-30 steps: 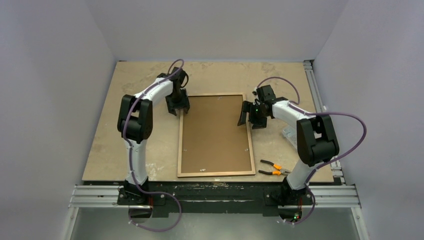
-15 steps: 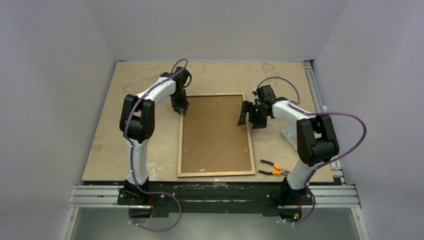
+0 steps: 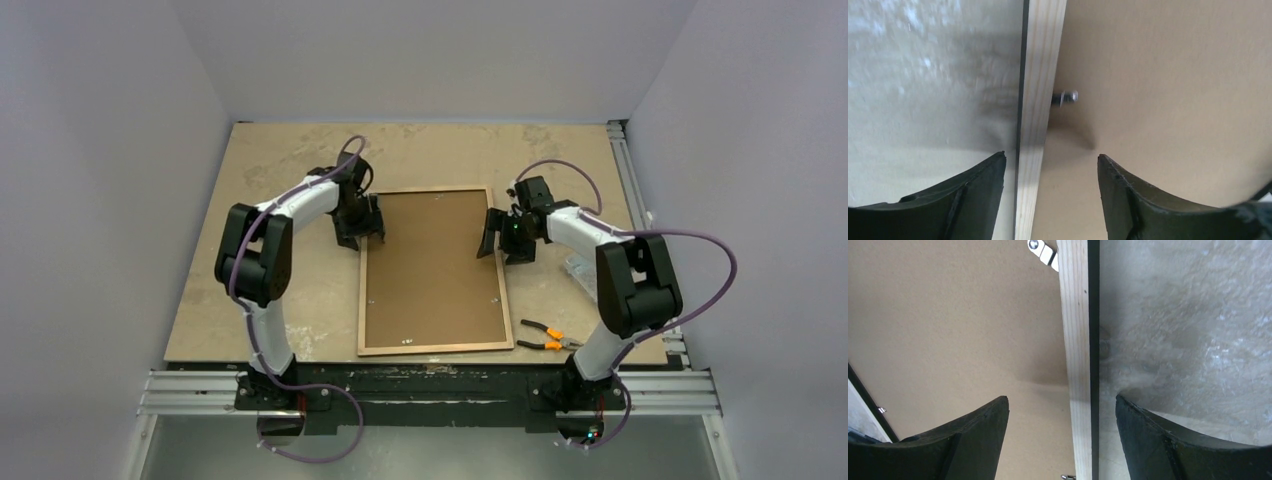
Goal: Put the photo into the frame
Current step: Install the photo frame at the center of the board, then adjust the photo frame at the center of the board, then install the photo frame at the center of the board.
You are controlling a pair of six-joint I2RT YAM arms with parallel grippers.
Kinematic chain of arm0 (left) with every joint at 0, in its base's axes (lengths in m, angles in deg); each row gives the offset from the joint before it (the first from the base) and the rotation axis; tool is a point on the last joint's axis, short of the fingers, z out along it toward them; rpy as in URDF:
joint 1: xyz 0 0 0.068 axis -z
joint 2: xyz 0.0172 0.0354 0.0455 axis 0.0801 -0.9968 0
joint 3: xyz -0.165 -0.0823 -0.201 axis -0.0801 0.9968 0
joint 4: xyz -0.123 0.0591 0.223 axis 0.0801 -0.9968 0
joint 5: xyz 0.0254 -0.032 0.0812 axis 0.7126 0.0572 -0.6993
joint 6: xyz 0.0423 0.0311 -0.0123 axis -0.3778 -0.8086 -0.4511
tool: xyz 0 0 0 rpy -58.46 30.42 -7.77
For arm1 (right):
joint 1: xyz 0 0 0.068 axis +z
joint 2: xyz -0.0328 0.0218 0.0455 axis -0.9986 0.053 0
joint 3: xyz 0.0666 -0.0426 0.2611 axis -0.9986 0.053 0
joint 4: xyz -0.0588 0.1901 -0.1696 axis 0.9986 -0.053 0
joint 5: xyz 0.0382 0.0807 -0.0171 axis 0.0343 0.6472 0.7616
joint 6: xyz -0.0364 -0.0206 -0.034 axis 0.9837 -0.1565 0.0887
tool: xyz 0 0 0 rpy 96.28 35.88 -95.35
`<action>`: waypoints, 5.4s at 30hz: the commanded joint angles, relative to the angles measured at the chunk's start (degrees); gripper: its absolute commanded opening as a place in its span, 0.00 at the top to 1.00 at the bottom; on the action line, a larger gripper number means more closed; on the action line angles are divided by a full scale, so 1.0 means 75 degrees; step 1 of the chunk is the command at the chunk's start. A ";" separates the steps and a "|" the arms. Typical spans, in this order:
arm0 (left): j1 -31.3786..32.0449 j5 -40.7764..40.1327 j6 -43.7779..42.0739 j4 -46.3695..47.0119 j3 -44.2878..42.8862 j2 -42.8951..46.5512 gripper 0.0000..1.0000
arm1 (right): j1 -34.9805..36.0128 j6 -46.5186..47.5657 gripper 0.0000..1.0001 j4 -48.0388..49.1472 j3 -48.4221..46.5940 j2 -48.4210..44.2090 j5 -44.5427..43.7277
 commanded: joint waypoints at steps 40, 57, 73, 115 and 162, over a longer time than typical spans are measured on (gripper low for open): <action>0.0438 -0.0054 0.1115 -0.0737 0.2755 0.4316 0.32 | 0.2449 -0.1006 0.12 -0.0965 0.1382 -0.3345 -0.0212; 0.0429 0.0240 0.2512 0.1074 0.4752 0.3688 0.46 | 0.2340 -0.1000 0.13 -0.1066 0.1071 -0.3386 -0.0371; -0.0191 -0.1056 -0.0129 -0.0164 0.2540 0.2450 0.94 | -0.0237 -0.0010 0.13 -0.1132 0.0893 -0.3075 0.0294; -0.0422 0.2488 0.1545 0.2286 0.4563 0.3782 0.25 | -0.1399 0.0489 0.13 -0.1106 0.0006 -0.0400 -0.0089; -0.0439 0.0407 0.0648 0.0857 0.3940 0.3129 0.28 | -0.0161 0.0453 0.70 -0.1469 -0.0213 -0.0212 -0.3213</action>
